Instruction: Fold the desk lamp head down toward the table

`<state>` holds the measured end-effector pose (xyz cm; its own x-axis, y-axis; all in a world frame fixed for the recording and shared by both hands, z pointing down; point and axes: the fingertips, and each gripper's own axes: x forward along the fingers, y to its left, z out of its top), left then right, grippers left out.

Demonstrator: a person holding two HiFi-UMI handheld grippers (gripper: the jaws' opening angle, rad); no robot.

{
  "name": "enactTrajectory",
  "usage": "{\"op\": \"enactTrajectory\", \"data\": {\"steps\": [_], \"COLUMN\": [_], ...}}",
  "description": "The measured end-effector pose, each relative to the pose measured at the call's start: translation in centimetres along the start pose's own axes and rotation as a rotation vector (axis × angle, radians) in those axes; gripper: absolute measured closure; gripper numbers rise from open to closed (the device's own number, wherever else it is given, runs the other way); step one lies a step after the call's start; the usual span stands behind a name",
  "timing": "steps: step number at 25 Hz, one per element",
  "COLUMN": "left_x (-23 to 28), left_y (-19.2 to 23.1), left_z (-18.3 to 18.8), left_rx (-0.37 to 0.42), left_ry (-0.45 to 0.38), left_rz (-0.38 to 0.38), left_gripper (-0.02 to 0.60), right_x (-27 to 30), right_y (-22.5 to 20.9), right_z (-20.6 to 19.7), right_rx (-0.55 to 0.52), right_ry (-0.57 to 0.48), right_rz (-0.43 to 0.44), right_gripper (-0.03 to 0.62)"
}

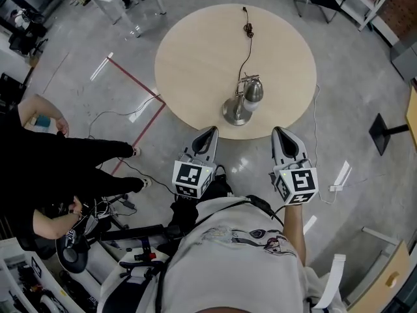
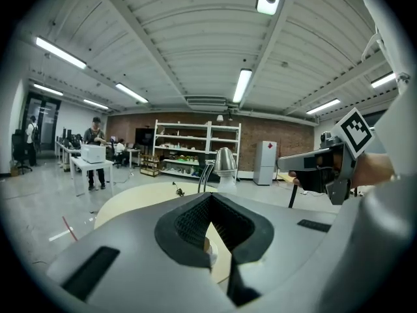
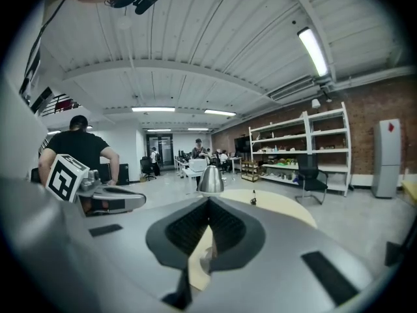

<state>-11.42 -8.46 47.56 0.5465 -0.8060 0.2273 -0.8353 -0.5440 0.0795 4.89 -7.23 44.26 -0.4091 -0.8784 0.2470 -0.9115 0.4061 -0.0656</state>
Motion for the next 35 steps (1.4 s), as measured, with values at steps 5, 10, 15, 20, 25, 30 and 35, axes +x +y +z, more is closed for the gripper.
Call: {"op": "enactTrajectory", "data": {"steps": [5, 10, 15, 20, 25, 30, 35], "left_x": [1.7, 3.5, 4.5, 6.1, 6.6, 6.6, 6.9], "left_y": [1.5, 1.2, 0.7, 0.9, 1.8, 2.4, 2.7], "left_z": [0.1, 0.9, 1.5, 2.9, 2.9, 3.2, 3.4], "left_rx": [-0.007, -0.005, -0.003, 0.015, 0.012, 0.008, 0.007], "left_ry": [0.014, 0.000, -0.007, -0.025, -0.012, -0.006, -0.007], "left_rz": [-0.027, -0.023, 0.015, 0.065, 0.099, 0.119, 0.126], "left_gripper": [0.581, 0.581, 0.581, 0.581, 0.581, 0.581, 0.581], "right_x": [1.8, 2.2, 2.9, 4.3, 5.8, 6.8, 7.7], "right_y": [-0.1, -1.2, -2.4, -3.3, -3.4, -2.6, -2.3], "right_z": [0.7, 1.3, 2.5, 4.2, 4.5, 5.6, 6.1], "right_rx": [-0.002, -0.006, -0.013, -0.019, -0.004, 0.002, 0.013], "right_ry": [0.001, -0.004, -0.024, -0.067, -0.068, -0.077, -0.079], "right_rz": [-0.015, 0.004, 0.046, 0.101, 0.121, 0.145, 0.164], "right_gripper": [0.592, 0.592, 0.592, 0.592, 0.592, 0.592, 0.592]}}
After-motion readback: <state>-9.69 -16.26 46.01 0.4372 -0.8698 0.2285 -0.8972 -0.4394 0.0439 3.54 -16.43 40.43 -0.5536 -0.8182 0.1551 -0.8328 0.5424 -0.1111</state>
